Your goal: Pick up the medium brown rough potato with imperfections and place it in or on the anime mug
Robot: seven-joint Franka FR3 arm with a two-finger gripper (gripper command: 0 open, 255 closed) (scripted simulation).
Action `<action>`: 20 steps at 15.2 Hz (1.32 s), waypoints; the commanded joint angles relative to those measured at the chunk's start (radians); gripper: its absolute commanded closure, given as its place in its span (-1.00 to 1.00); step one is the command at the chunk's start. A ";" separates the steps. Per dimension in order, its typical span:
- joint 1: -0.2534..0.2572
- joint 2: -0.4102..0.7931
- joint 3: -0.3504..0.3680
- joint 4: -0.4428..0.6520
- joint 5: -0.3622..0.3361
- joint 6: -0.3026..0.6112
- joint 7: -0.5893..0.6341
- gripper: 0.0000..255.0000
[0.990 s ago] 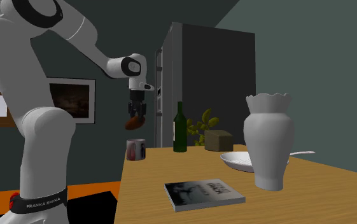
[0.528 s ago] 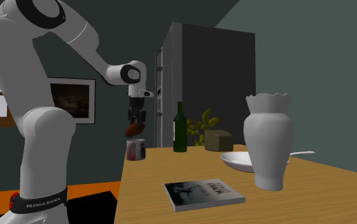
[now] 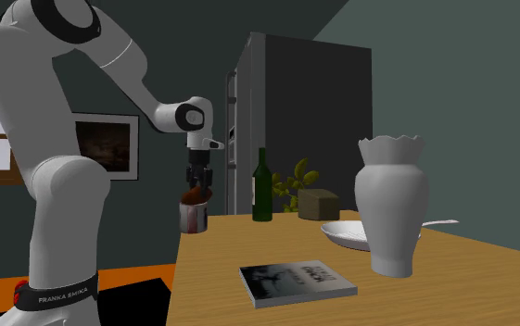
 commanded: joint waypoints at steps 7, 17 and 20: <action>0.000 0.000 -0.001 -0.005 0.000 -0.001 -0.001 -1.00; -0.005 -0.049 -0.019 0.081 -0.008 -0.136 -0.001 -1.00; -0.005 -0.049 -0.019 0.081 -0.008 -0.136 -0.001 -1.00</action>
